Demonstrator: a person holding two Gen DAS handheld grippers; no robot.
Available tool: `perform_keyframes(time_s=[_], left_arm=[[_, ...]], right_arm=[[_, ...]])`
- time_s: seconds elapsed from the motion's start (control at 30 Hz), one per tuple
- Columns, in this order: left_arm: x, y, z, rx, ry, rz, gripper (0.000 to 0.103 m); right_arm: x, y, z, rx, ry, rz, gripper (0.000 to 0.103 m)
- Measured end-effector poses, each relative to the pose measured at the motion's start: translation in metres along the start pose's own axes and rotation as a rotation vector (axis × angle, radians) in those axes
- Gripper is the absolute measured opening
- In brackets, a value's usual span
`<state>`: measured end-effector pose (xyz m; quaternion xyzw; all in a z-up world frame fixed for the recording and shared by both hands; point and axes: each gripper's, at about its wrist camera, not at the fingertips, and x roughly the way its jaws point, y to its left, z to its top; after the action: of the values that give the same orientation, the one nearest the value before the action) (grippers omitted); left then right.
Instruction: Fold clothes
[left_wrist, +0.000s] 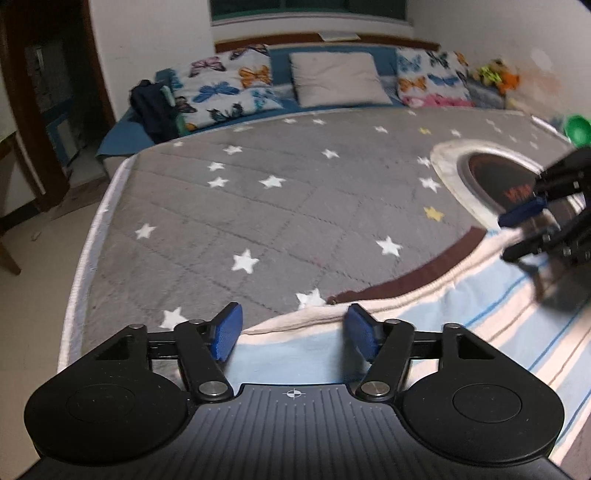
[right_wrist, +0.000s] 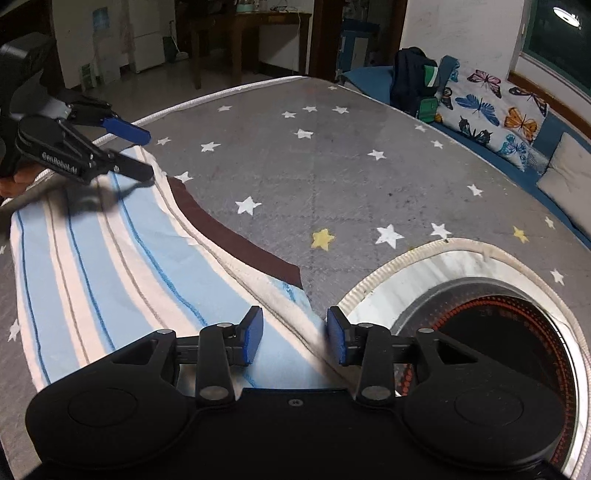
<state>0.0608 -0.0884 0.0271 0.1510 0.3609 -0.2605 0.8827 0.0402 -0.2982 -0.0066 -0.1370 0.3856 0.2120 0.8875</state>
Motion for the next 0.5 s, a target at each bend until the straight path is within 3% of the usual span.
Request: perform_keyframes(time_s=[0.03,0.07,0.13,0.2,0.5], left_arm=[[0.000,-0.001,0.000,0.003,0.000,-0.009,0.034],[0.000,-0.002,-0.001,0.005,0.000,-0.018,0.021],[0.000,-0.005,-0.001,0.013,-0.004,-0.030,0.010],[-0.010,-0.008,-0.001,0.021,-0.027,-0.022,0.007],[-0.106,-0.015,-0.009,-0.023,-0.196,-0.097,0.006]], right_arm=[[-0.007,0.004,-0.003,-0.007,-0.009,0.003,0.032],[-0.015,0.008,-0.005,-0.014,-0.018,0.006,0.021],[-0.030,0.016,-0.011,-0.027,-0.037,0.012,0.014],[-0.045,0.025,-0.016,-0.041,-0.055,0.017,0.008],[-0.111,0.062,-0.041,-0.102,-0.138,0.043,0.007]])
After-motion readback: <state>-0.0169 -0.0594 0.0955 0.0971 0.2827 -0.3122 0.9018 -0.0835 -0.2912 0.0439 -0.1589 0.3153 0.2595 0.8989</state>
